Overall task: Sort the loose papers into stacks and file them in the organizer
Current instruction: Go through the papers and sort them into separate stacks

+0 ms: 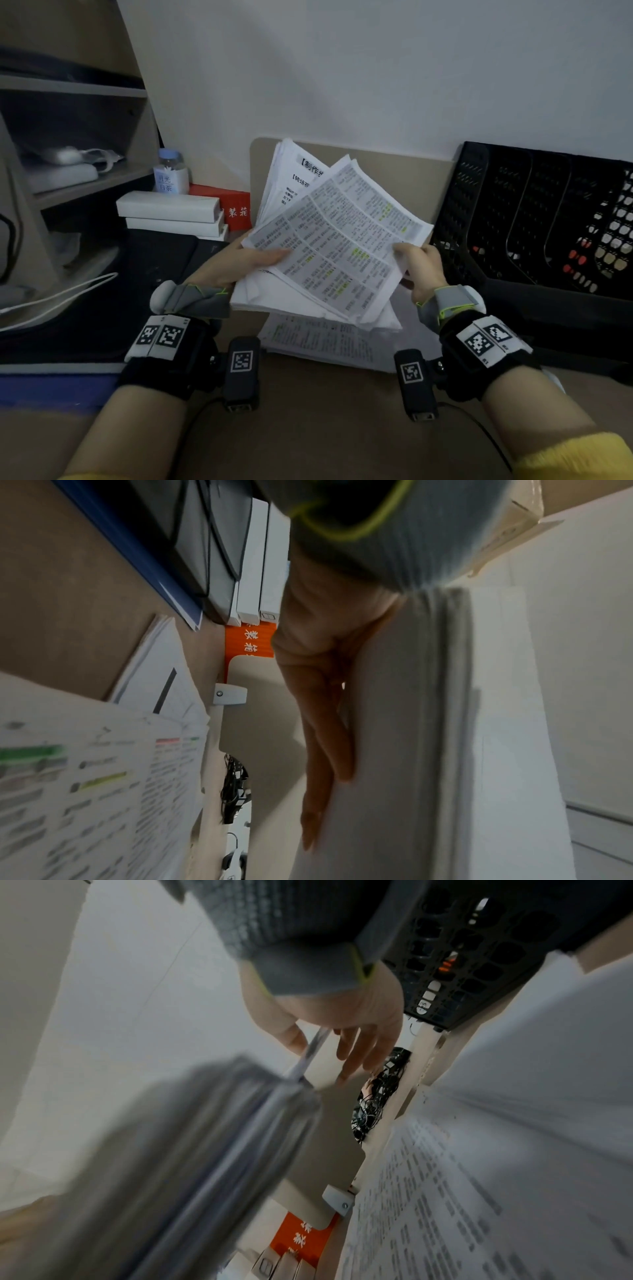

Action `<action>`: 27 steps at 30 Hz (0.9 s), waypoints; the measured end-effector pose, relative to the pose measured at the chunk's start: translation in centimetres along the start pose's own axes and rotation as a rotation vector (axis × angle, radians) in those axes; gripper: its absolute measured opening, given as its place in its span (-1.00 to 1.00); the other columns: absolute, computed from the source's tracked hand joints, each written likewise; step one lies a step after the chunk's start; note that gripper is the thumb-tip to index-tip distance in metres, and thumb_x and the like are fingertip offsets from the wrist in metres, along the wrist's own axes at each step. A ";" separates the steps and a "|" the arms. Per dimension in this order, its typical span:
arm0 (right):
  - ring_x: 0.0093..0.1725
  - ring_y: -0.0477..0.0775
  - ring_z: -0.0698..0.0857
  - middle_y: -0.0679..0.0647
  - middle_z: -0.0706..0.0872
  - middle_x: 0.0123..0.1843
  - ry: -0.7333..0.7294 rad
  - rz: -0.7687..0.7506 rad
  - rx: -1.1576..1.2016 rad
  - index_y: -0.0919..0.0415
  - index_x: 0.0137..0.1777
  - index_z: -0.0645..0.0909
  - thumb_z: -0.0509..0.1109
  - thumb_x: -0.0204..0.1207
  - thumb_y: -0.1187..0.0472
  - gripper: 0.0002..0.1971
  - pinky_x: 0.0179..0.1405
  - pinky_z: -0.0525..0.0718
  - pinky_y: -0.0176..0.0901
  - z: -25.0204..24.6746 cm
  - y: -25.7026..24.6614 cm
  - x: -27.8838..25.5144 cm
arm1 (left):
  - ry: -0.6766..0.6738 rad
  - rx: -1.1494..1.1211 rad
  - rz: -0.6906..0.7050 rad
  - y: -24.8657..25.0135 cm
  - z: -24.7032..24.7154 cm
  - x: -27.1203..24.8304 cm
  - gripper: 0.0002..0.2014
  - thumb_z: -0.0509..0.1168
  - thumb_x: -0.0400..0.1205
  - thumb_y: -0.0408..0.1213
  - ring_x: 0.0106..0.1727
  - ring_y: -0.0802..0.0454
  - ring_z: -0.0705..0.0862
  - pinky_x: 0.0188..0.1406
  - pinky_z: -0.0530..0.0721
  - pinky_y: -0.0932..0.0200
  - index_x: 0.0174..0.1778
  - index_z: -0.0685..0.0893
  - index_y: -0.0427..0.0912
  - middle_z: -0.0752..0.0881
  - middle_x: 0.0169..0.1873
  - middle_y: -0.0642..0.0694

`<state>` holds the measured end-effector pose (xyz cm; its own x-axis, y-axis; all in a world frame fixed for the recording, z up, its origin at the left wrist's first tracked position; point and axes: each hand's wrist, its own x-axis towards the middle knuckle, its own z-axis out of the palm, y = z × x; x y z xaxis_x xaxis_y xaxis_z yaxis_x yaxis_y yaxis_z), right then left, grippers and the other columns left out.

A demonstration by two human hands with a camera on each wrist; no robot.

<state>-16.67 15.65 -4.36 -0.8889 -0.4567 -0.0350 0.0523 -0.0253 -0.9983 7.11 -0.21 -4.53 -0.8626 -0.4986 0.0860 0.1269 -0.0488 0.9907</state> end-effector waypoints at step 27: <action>0.17 0.19 0.65 0.18 0.63 0.25 0.532 -0.120 0.069 0.24 0.36 0.45 0.17 0.56 0.31 -0.64 0.13 0.65 -0.01 -2.2 -0.9 0.8 | 0.179 -0.169 -0.039 -0.1 1.3 1.0 -0.68 0.25 0.65 -0.53 -0.21 -0.04 0.84 -0.36 0.80 0.13 0.33 0.58 -0.33 0.80 -0.03 -0.19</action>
<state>-18.40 17.26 -3.60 -0.9970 0.0650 0.0425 -0.0498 -0.1156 -0.9920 5.59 0.40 -4.44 -0.7699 -0.6380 0.0129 0.1885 -0.2080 0.9598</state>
